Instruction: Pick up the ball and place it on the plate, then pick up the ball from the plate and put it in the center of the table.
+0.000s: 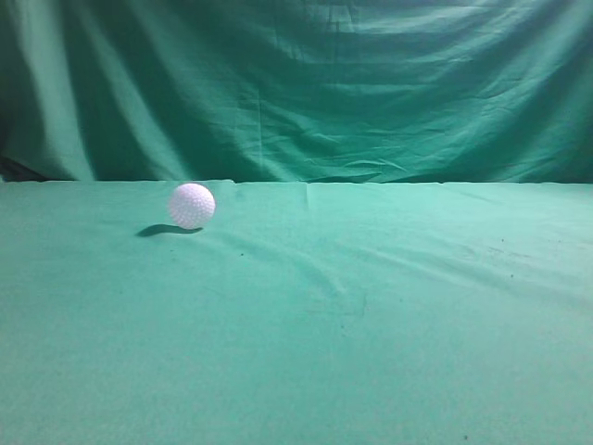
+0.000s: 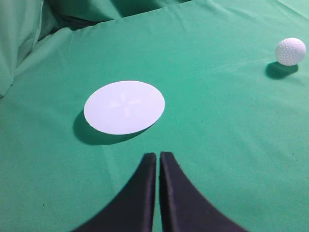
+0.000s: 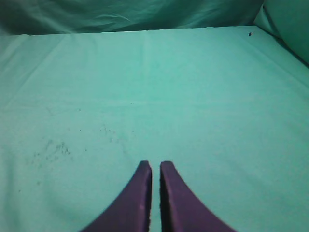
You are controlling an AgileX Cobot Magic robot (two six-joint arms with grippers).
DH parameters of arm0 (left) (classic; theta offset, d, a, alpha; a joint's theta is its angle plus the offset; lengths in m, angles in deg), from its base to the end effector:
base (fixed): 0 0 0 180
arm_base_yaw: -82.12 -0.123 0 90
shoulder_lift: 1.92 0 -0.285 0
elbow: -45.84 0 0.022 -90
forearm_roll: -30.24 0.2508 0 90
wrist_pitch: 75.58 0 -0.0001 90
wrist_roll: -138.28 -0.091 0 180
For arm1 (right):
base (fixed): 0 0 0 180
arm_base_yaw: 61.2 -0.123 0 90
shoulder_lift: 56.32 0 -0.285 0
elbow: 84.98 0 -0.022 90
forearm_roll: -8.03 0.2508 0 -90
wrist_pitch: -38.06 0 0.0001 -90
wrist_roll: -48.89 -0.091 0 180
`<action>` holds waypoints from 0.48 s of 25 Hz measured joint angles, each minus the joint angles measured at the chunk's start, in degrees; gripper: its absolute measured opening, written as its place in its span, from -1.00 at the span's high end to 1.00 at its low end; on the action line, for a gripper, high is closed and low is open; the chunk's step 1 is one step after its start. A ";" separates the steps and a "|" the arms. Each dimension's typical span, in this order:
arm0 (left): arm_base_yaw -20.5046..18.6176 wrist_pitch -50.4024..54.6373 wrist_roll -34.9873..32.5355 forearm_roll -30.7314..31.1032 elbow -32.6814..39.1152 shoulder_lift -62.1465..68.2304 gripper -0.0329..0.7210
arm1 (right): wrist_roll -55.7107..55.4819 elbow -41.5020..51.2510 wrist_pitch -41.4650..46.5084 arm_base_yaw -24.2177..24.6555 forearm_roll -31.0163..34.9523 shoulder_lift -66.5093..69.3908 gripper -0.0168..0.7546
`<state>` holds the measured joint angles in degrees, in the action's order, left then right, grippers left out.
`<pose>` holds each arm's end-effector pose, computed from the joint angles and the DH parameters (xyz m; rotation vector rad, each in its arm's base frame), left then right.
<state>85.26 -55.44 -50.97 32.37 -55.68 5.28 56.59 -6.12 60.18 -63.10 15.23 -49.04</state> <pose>0.0532 -0.0017 0.1747 0.2226 1.8346 0.1106 0.0522 0.0060 0.1696 -0.0804 1.8850 0.0550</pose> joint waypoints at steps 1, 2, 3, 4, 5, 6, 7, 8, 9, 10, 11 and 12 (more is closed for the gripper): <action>0.00 0.00 0.43 0.13 0.00 0.00 0.91 | 0.00 0.00 0.00 0.00 0.00 0.00 0.81; 0.00 0.00 1.03 0.13 0.00 0.00 0.91 | 0.00 0.00 0.00 0.00 0.00 0.00 0.81; 0.00 0.08 1.45 0.13 0.00 0.00 0.91 | 0.00 0.00 0.00 0.00 0.00 0.00 0.81; 0.00 0.08 1.84 0.21 0.00 0.00 0.91 | 0.00 0.00 0.00 0.00 0.00 0.00 0.81; 0.00 0.08 1.85 0.21 0.00 0.00 0.91 | 0.00 0.00 0.00 0.00 0.00 0.00 0.81; 0.00 0.08 1.85 0.21 0.00 0.00 0.91 | 0.00 0.00 0.00 0.00 0.00 0.00 0.81; 0.00 0.08 1.85 0.21 0.00 0.00 0.91 | 0.00 0.00 0.00 0.00 0.00 0.00 0.81; 0.00 0.08 1.85 0.21 0.00 0.00 0.91 | 0.00 0.00 0.00 0.00 0.00 0.00 0.81; 0.00 0.08 1.85 0.21 0.00 0.00 0.91 | 0.00 0.00 0.00 0.00 0.00 0.00 0.81; 0.00 0.08 1.85 0.21 0.00 0.00 0.91 | 0.00 0.00 0.00 0.00 0.00 0.00 0.81; 0.00 0.08 1.85 0.21 0.00 0.00 0.91 | 0.00 0.00 0.00 0.00 0.00 0.00 0.81; 0.00 0.08 1.85 0.21 0.00 0.00 0.91 | 0.00 0.00 0.00 0.00 0.00 0.00 0.81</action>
